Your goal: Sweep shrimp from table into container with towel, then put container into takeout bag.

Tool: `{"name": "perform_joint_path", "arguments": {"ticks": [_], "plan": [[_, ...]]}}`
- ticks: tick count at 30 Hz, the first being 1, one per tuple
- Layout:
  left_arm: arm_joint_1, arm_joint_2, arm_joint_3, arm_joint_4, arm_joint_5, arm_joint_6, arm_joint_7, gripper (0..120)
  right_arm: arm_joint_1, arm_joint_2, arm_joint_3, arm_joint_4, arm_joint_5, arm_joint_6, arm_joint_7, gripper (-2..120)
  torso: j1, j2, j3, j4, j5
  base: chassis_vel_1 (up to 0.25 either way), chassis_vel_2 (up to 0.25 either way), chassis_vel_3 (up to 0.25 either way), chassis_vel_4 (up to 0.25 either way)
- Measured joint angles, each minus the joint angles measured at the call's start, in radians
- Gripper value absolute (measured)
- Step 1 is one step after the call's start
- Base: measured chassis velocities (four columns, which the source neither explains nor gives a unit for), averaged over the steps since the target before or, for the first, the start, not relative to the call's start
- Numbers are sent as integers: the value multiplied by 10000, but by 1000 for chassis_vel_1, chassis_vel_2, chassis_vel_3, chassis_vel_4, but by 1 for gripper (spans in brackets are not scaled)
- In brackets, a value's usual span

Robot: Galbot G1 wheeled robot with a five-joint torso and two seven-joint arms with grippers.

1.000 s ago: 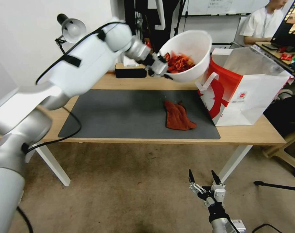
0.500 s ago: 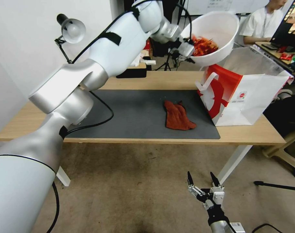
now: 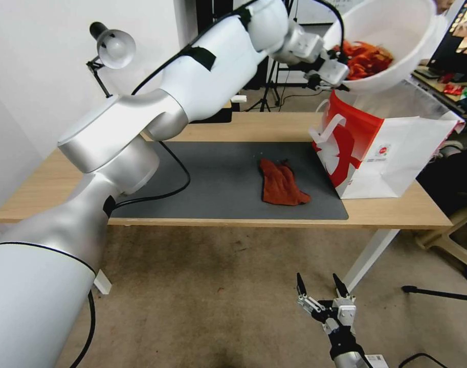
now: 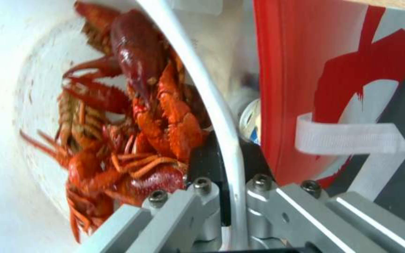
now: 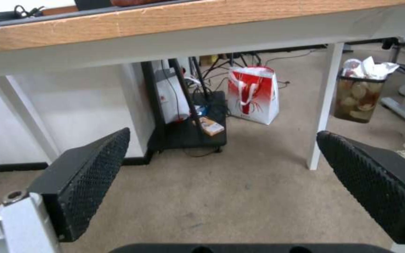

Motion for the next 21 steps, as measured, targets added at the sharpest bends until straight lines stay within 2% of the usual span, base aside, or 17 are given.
{"name": "perform_joint_path", "arguments": {"ticks": [1, 2, 4, 7, 14, 19, 21], "plan": [[82, 9, 321, -157, -28, 5, -109, 0, -8, -20, 22, 4, 1, 0, -4, 100, 0, -1, 0, 1, -1, 0, 0, 0, 0], [82, 9, 321, -157, -28, 5, -109, 0, -8, -20, 22, 4, 1, 0, -4, 100, 0, -1, 0, 1, -1, 0, 0, 0, 0], [170, 14, 662, -374, -56, 56, -235, 0, 8, -47, 37, 2, 34, 1, -5, 100, 1, -1, 1, -1, -1, 0, 0, 0, 0], [222, 17, 924, -534, -63, 139, -255, 0, 32, -52, 39, -22, 67, 6, -7, 100, 0, 0, 0, -2, 0, 0, 0, 0, 0], [385, 35, 1125, -605, 111, 144, 151, 0, -46, -23, 32, 162, 261, 8, -78, 100, 1, -1, 1, 0, -1, 0, 0, 0, 0], [347, 36, 1242, -772, 181, 284, -120, 0, 2, -55, 34, 113, 402, 8, -95, 100, 0, -1, 0, -1, -1, 0, 0, 0, 0], [271, 36, 1307, -808, 192, 364, -399, 4, 40, -115, 48, 70, 475, 8, -95, 100, 0, -1, 0, -3, -1, 0, 0, 0, 0]]}}
